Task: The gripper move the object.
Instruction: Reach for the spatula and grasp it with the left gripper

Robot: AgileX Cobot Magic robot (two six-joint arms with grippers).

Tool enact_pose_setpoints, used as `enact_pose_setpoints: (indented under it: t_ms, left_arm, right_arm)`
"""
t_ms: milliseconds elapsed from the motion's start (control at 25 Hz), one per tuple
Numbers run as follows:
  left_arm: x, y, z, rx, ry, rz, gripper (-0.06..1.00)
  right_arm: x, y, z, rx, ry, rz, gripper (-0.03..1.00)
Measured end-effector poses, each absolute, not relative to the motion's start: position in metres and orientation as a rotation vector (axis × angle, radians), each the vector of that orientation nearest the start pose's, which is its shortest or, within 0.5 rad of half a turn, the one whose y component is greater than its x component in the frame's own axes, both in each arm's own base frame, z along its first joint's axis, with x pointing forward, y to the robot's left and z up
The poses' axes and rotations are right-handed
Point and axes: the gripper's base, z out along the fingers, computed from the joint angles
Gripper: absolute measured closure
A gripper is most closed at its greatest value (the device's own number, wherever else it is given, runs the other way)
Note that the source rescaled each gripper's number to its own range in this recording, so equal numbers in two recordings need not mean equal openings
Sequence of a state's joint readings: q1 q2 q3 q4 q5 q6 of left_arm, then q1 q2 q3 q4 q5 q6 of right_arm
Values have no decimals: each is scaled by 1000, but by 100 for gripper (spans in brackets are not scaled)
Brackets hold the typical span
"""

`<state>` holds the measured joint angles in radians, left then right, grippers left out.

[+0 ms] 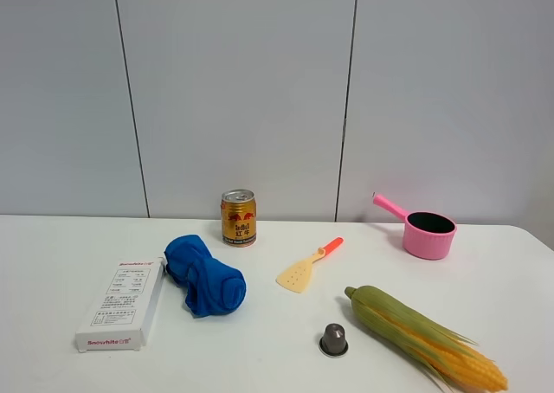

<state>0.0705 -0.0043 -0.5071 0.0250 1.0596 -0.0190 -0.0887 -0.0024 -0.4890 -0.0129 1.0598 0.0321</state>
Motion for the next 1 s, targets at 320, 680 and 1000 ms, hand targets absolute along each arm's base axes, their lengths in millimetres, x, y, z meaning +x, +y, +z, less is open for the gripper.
enact_pose_setpoints:
  t_ms: [320, 680, 1000]
  left_arm:
    - [-6, 2, 279, -92, 2030, 62, -6]
    - [-6, 1, 279, -92, 2030, 57, -6]
    - [-6, -7, 292, -177, 2015, -124, -6]
  right_arm:
    - [-4, -1, 274, 124, 2049, -51, -3]
    - [-4, -1, 274, 124, 2049, -51, -3]
    - [-4, -1, 274, 124, 2049, -51, -3]
